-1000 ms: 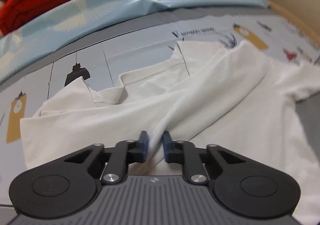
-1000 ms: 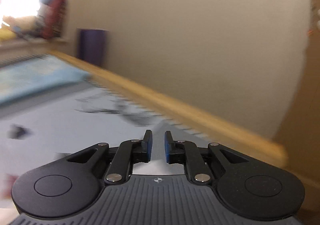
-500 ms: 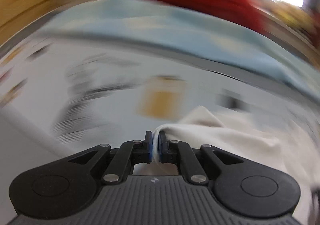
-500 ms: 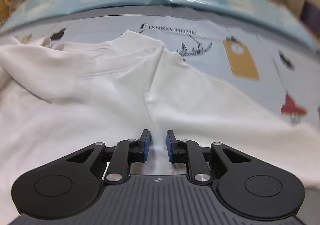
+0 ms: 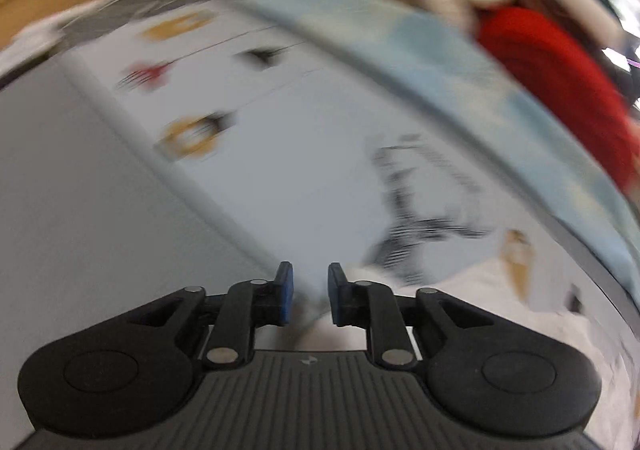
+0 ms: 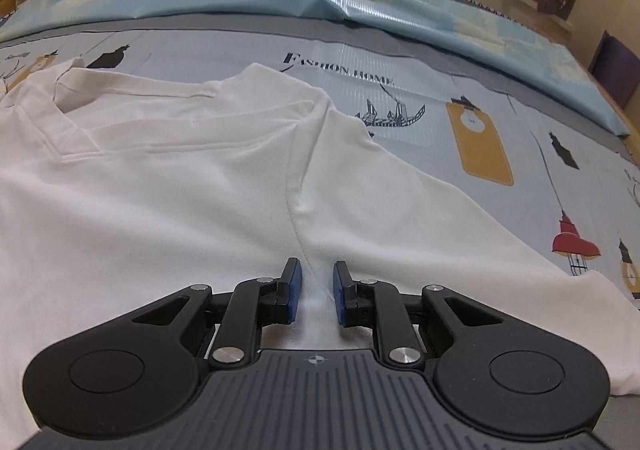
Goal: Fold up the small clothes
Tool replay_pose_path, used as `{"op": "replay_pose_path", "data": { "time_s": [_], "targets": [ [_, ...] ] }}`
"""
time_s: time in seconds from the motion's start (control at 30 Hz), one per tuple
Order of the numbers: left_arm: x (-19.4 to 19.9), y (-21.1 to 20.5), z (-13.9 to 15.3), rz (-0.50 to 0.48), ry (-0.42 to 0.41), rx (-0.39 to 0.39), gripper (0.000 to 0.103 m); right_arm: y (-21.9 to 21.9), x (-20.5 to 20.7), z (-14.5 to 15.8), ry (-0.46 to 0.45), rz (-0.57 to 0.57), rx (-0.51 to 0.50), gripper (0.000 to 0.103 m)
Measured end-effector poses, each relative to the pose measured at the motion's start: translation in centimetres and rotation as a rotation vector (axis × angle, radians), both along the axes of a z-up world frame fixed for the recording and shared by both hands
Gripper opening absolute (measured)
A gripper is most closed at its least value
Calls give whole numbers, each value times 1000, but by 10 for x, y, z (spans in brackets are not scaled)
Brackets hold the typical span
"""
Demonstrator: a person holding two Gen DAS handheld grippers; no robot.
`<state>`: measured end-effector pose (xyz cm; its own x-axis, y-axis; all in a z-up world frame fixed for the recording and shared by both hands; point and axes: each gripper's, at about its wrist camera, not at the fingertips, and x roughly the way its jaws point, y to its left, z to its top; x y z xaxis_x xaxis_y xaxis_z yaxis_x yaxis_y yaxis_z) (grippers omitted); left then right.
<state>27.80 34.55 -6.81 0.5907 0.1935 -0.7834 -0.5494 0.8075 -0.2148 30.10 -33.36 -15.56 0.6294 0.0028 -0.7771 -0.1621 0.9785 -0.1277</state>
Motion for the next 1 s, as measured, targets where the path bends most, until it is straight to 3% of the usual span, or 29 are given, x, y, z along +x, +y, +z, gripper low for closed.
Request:
{"op": "replay_pose_path", "data": {
  "time_s": [0.1, 0.2, 0.27, 0.4, 0.5, 0.63, 0.67, 0.7, 0.73, 0.87, 0.9, 1.0],
  "targets": [
    [15, -21, 4, -171, -64, 46, 41, 5, 2, 12, 30, -50, -18, 18],
    [28, -39, -14, -237, -69, 59, 51, 8, -1, 54, 33, -164, 80, 20],
    [36, -46, -27, -252, -46, 55, 51, 16, -11, 94, 14, -210, 160, 23],
    [52, -55, -44, -279, -22, 100, 61, 37, -49, 142, -97, -162, 295, 55],
    [67, -57, -55, -311, -8, 131, 63, 50, -63, 131, -126, -122, 285, 55],
    [80, -70, -69, -380, 18, 164, 63, 68, -42, 88, 0, -113, 167, 53],
    [81, -74, -72, -398, 27, 185, 48, 70, -37, 83, 14, -100, 159, 53],
    [82, -77, -73, -417, 36, 201, 11, 72, -34, 78, 27, -98, 155, 53],
    [82, -76, -73, -431, 43, 204, 4, 73, -31, 75, 38, -101, 153, 53],
    [65, -49, -40, -313, -69, 220, 3, 75, -26, 69, 68, -121, 145, 53],
    [56, -34, -29, -238, -103, 221, 3, 76, -25, 69, 67, -122, 146, 53],
    [7, 33, -3, 154, -181, 247, 3, 76, -23, 72, 58, -124, 153, 53]
  ]
}}
